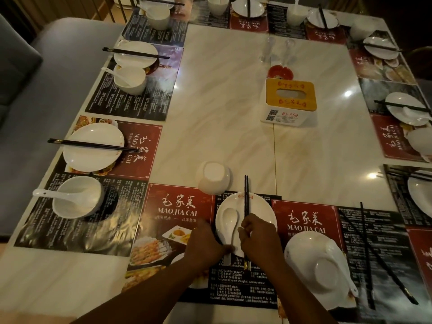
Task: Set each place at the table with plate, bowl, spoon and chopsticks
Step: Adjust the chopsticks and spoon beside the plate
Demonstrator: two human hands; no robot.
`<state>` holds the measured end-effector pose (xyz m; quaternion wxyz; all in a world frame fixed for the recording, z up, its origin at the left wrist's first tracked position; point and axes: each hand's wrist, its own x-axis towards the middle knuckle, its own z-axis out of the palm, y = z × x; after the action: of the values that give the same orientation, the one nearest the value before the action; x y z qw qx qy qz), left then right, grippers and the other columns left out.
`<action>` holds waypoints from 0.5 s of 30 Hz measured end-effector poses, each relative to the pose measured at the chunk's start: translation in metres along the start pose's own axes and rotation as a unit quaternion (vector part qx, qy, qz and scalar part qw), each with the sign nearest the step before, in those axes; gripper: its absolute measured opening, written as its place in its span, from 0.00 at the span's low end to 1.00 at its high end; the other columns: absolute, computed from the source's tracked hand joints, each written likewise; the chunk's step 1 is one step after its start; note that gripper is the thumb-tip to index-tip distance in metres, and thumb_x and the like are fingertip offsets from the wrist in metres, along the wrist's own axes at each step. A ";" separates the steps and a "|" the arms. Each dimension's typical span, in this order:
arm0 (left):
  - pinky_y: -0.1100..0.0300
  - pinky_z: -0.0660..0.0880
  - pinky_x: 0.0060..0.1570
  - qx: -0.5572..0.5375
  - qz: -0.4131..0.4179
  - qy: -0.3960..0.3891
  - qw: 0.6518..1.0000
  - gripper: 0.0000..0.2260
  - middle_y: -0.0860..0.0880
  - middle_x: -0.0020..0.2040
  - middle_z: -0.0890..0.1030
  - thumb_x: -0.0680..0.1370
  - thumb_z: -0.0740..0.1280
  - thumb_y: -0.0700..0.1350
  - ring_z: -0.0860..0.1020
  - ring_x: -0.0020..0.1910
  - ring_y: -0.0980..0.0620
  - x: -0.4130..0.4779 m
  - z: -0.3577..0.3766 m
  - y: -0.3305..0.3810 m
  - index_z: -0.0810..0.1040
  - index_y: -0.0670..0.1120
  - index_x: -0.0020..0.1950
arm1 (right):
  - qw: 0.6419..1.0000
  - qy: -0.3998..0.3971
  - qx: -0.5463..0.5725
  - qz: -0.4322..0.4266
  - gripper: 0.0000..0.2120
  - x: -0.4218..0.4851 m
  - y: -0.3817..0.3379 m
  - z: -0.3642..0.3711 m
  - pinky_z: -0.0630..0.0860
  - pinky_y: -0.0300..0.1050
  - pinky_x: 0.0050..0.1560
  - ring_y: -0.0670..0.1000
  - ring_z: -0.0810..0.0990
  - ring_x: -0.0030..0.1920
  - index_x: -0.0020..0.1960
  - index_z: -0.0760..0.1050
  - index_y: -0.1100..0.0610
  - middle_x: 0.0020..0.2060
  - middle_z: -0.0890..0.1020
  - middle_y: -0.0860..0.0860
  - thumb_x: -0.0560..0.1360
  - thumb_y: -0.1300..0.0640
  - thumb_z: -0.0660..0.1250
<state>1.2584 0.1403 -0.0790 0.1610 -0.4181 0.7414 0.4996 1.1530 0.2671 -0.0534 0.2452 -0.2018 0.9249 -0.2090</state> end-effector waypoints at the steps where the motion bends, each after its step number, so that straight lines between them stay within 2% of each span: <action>1: 0.62 0.76 0.47 -0.001 -0.002 0.001 1.000 0.39 0.55 0.51 0.78 0.57 0.84 0.55 0.78 0.51 0.55 -0.002 0.001 0.000 0.67 0.50 0.60 | 1.000 0.007 -0.003 -0.001 0.04 0.000 -0.002 0.001 0.74 0.36 0.39 0.44 0.78 0.41 0.48 0.76 0.50 0.41 0.80 0.45 0.76 0.55 0.71; 3: 0.62 0.77 0.46 -0.010 0.001 0.007 1.000 0.36 0.54 0.50 0.78 0.60 0.84 0.51 0.79 0.51 0.54 -0.004 0.004 -0.001 0.67 0.48 0.60 | 1.000 0.026 -0.011 0.001 0.04 0.002 -0.003 0.003 0.71 0.35 0.38 0.44 0.77 0.42 0.49 0.76 0.51 0.43 0.78 0.46 0.76 0.55 0.71; 7: 0.56 0.81 0.48 -0.013 0.018 0.004 1.000 0.32 0.54 0.48 0.79 0.60 0.82 0.51 0.79 0.48 0.57 -0.005 -0.003 -0.006 0.68 0.51 0.57 | 0.999 0.037 -0.007 0.015 0.07 0.006 0.003 0.007 0.67 0.33 0.37 0.44 0.75 0.44 0.49 0.74 0.50 0.46 0.75 0.46 0.75 0.53 0.72; 11: 0.58 0.81 0.46 -0.014 0.025 -0.038 0.999 0.24 0.54 0.48 0.80 0.68 0.79 0.45 0.80 0.47 0.57 -0.009 -0.016 -0.011 0.69 0.55 0.55 | 0.999 0.030 0.013 0.024 0.10 0.009 0.006 0.009 0.69 0.33 0.37 0.43 0.76 0.43 0.47 0.72 0.49 0.43 0.77 0.45 0.74 0.54 0.73; 15: 0.61 0.81 0.40 -0.043 0.047 -0.042 0.997 0.20 0.50 0.47 0.82 0.70 0.78 0.40 0.82 0.44 0.55 -0.013 -0.036 -0.020 0.71 0.54 0.52 | 0.999 0.025 0.018 0.037 0.10 0.011 0.005 0.009 0.70 0.34 0.37 0.43 0.77 0.42 0.48 0.71 0.49 0.42 0.78 0.46 0.74 0.55 0.73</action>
<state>1.2880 0.1121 -0.0666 0.1505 -0.3680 0.7309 0.5547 1.1481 0.2635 -0.0670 0.2334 -0.1581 0.9336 -0.2213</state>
